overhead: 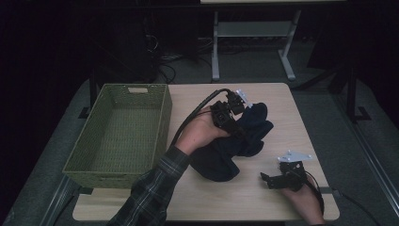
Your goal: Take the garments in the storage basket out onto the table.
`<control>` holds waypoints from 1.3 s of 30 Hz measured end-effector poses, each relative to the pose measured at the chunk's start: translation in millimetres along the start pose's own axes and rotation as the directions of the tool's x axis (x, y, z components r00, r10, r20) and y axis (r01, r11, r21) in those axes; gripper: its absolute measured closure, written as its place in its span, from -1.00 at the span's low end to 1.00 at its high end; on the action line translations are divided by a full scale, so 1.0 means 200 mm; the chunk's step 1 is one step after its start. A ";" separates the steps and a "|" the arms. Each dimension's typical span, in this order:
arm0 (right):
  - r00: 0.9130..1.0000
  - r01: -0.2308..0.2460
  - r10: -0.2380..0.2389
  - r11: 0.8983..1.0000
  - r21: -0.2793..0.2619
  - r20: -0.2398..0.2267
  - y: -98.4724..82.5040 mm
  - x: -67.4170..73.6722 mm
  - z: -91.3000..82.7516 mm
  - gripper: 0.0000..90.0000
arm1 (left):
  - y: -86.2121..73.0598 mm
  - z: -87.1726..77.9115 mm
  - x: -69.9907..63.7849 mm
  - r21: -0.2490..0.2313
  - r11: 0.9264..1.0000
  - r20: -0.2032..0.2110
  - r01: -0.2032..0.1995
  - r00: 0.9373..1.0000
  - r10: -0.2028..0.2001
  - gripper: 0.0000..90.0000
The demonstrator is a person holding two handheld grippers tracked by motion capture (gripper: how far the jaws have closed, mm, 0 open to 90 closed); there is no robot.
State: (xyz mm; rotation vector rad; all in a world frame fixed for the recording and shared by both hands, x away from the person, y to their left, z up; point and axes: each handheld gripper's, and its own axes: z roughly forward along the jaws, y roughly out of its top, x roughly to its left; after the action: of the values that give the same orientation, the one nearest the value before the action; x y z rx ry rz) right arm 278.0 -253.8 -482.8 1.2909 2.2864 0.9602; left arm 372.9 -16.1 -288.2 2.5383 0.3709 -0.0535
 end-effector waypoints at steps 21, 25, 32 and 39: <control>1.000 0.004 -0.004 1.000 0.000 0.003 0.00 0.00 0.00 -0.95 | -0.08 0.28 0.07 -0.007 1.000 0.108 0.027 0.994 -0.026 0.69; 1.000 0.004 -0.004 1.000 -0.001 0.002 0.00 0.00 0.00 -0.95 | -0.12 0.30 0.11 -0.009 0.999 0.102 0.049 0.994 -0.048 0.68; 1.000 0.005 -0.005 1.000 -0.002 0.002 0.00 0.00 0.00 -0.95 | -0.19 0.32 0.17 -0.012 0.996 0.054 0.093 0.994 -0.092 0.65; 1.000 0.000 0.000 1.000 0.001 0.001 0.00 0.00 0.00 -0.95 | -0.24 0.34 0.21 -0.006 0.992 0.002 0.124 0.992 -0.124 0.61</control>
State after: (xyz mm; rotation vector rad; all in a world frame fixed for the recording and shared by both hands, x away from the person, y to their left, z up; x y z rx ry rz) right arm 278.0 -253.9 -483.0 1.2918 2.2863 0.9579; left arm 403.4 -3.6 -376.5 2.5062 0.5273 -0.1019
